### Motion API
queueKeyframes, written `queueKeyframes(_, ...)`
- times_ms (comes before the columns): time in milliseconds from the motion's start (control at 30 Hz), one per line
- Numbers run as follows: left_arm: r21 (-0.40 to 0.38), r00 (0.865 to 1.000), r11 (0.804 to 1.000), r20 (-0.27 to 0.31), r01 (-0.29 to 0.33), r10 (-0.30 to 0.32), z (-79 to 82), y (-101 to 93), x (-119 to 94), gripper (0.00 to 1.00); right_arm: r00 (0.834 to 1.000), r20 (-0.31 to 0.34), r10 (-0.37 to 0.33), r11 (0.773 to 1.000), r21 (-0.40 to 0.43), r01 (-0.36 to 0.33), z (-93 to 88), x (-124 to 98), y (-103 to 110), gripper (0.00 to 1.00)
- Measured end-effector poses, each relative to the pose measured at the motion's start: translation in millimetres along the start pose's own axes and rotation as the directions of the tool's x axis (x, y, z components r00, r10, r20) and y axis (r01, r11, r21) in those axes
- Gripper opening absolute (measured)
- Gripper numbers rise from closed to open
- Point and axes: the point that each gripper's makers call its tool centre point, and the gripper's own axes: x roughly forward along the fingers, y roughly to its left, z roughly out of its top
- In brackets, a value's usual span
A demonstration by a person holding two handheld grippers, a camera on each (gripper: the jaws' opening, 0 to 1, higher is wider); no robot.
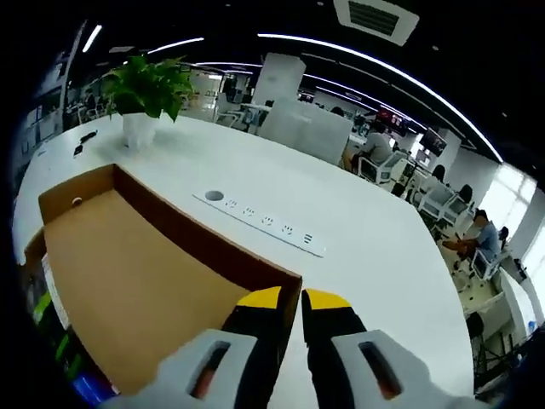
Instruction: Operate the shoe box by opening the lid, removing the specified soft item, and placing it in the target area until the item is outside and the box remains undamaged.
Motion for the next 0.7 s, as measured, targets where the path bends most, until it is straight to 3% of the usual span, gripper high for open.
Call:
queueKeyframes(367,-0.006,1.0,1.0,0.0,-0.007,0.007,0.0,0.1,0.4,0.04,0.997,0.066,0.035,0.999,-0.005,-0.034,16.1,-24.0,5.1,0.15)
queueKeyframes(467,0.003,1.0,1.0,-0.005,-0.007,0.007,-0.3,0.0,0.4,0.04,0.995,0.088,0.048,0.998,-0.052,-0.044,24.3,-34.9,7.3,0.31)
queueKeyframes(533,0.009,1.0,1.0,-0.005,-0.004,0.004,-0.4,-0.2,0.4,0.04,0.993,0.114,0.031,0.997,-0.074,-0.023,29.4,-45.8,3.9,0.36)
queueKeyframes(700,0.057,1.0,0.998,-0.002,-0.025,0.025,-0.4,-1.0,0.2,0.05,0.983,0.16,0.088,0.996,0.001,-0.089,34.3,-61.7,10.0,0.46)
